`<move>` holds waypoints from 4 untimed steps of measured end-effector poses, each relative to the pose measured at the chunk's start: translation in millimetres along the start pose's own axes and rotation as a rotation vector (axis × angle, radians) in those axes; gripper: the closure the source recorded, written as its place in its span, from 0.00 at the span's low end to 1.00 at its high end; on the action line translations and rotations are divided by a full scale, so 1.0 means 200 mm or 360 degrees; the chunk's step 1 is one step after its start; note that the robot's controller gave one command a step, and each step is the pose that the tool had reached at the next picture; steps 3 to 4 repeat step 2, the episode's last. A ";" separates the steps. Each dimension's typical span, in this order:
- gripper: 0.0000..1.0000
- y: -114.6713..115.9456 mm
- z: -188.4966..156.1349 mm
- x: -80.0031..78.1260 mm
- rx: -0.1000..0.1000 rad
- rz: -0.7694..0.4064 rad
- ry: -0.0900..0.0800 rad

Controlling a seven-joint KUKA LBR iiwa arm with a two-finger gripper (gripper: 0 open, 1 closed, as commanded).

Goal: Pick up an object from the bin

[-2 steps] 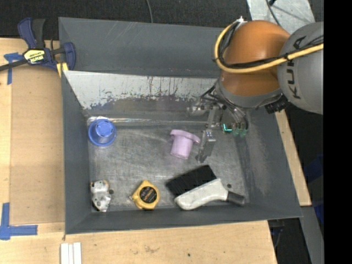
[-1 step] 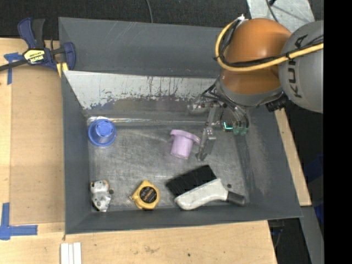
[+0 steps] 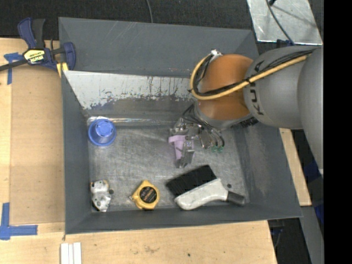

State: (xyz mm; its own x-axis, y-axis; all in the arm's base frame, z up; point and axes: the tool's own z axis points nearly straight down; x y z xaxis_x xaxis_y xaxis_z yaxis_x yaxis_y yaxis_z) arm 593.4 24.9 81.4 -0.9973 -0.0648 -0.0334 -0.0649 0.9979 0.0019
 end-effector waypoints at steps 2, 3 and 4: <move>1.00 -0.11 -0.69 0.09 0.0005 0.0116 0.0044; 1.00 -0.11 -0.69 0.09 0.0005 0.0116 0.0044; 1.00 -0.11 -0.69 0.09 0.0005 0.0116 0.0044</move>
Offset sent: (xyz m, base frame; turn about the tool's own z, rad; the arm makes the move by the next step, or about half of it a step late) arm -0.0224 -0.0235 0.1356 0.0737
